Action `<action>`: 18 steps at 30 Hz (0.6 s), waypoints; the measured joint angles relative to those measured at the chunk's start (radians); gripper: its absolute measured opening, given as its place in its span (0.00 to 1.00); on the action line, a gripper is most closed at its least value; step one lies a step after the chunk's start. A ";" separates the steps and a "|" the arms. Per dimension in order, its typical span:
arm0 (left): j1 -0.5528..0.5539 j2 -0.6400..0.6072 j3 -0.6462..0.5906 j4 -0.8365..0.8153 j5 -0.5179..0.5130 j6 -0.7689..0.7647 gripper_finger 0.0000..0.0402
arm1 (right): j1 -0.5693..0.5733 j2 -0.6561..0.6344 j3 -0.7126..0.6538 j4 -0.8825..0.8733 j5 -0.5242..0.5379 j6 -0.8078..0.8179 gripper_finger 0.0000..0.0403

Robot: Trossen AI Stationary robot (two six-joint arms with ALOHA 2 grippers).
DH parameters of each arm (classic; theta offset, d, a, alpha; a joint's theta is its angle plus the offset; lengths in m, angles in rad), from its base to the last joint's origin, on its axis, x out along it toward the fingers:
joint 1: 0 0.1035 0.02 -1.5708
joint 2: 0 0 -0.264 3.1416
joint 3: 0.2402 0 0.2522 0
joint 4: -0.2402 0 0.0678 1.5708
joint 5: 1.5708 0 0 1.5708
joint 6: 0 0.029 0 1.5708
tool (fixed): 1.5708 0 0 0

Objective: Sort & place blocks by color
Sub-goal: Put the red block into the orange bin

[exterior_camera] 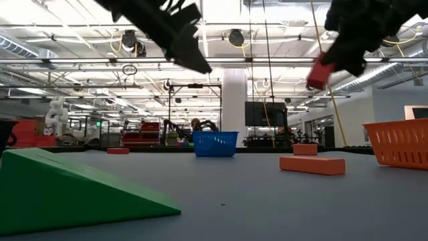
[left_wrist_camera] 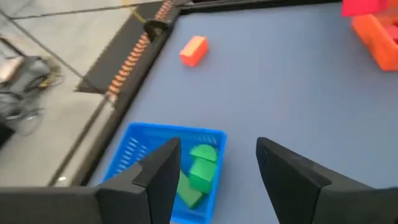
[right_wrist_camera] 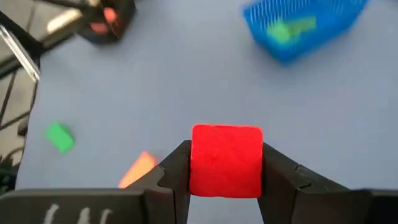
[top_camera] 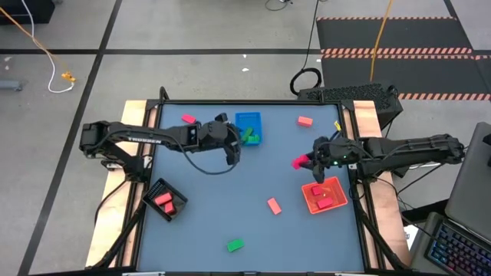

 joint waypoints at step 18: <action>0.176 -0.005 -0.179 0.308 0.149 0.003 0.53 | 0.002 0.001 0.001 -0.308 -0.598 0.444 0.30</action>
